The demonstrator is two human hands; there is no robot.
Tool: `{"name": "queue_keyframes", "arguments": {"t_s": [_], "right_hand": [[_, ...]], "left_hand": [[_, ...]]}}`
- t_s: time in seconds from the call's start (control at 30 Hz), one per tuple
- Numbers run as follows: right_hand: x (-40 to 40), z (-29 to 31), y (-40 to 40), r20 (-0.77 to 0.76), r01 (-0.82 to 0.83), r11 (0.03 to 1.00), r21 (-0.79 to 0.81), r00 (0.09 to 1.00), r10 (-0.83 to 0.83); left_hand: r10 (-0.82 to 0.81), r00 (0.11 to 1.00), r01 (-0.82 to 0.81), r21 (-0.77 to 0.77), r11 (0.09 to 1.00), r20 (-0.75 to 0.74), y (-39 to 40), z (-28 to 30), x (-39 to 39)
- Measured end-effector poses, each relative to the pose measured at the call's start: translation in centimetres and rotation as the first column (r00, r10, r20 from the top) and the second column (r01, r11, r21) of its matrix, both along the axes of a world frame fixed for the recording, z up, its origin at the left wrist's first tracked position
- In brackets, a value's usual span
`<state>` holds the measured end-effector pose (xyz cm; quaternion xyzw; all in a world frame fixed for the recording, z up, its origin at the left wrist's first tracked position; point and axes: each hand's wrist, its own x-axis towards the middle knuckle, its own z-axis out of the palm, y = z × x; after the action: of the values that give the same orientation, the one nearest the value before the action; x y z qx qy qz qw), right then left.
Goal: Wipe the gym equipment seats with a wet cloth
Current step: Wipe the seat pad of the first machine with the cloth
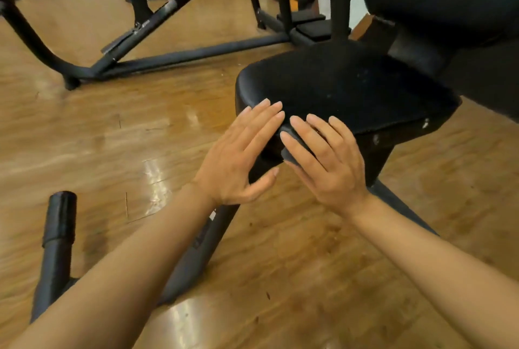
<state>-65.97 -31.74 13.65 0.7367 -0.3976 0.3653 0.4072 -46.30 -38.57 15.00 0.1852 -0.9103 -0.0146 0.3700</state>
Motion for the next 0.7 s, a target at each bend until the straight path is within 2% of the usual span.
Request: {"name": "queue_keyframes", "arguments": {"t_s": [0.2,0.3,0.43,0.53,0.7], "right_hand": [[1.7,-0.2,-1.7,-0.024,0.044,0.995,-0.089,0.999,-0.046],[1.1,0.0,-1.6,-0.124,0.004,0.996,-0.088,0.992,-0.015],[-4.5,-0.3,-0.7,-0.261,-0.064,0.995,-0.075,0.965,0.042],[-7.1,-0.8,-0.9,-0.245,-0.077,0.991,-0.109,0.968,0.048],[-1.0,-0.9,-2.0,-0.179,-0.013,0.987,-0.162,0.984,-0.016]], "left_hand": [[0.025,0.995,-0.043,-0.191,0.981,-0.097,-1.8,-2.5,-1.5],[0.048,0.991,-0.074,-0.21,0.975,-0.127,-1.8,-3.1,-1.9],[0.054,0.988,-0.086,-0.224,0.971,-0.145,-1.8,-2.8,-1.8],[0.054,0.987,-0.084,-0.204,0.975,-0.149,-1.3,-2.9,-2.0],[0.034,0.991,-0.057,-0.178,0.982,-0.131,-1.1,-2.8,-1.4]]}}
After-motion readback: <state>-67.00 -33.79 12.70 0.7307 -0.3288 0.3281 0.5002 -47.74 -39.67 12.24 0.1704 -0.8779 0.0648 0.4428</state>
